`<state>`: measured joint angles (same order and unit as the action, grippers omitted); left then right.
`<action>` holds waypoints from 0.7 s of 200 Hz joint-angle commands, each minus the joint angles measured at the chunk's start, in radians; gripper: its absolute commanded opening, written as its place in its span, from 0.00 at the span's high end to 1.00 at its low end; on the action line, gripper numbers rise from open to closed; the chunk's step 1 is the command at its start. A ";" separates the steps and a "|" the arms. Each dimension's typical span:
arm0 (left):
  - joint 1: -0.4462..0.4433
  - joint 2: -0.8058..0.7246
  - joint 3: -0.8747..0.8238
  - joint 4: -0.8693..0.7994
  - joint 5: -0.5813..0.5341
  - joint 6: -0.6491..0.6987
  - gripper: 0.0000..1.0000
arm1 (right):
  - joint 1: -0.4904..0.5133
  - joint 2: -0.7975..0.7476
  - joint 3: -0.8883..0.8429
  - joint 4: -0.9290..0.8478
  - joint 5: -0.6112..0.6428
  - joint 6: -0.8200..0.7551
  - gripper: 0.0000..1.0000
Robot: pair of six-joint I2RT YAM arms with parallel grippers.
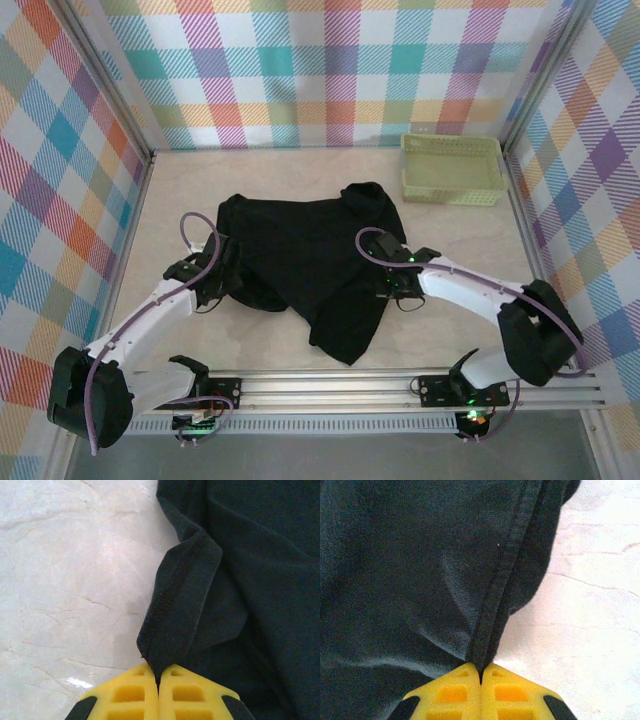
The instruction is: Fold the inside-out t-shirt
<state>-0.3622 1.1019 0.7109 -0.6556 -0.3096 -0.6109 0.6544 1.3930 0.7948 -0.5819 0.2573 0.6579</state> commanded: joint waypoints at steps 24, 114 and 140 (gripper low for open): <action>0.070 -0.057 -0.018 -0.050 -0.072 -0.015 1.00 | -0.188 -0.294 -0.189 0.024 -0.163 0.030 1.00; 0.177 -0.186 -0.017 -0.073 -0.160 -0.032 1.00 | -0.608 -0.261 -0.156 0.098 -0.373 -0.041 1.00; 0.280 -0.242 0.047 -0.047 -0.067 -0.033 1.00 | -0.677 -0.235 -0.035 0.087 -0.400 -0.056 1.00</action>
<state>-0.1654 0.9085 0.6884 -0.6975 -0.4038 -0.6338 0.0242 1.1496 0.6392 -0.5133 -0.1123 0.6361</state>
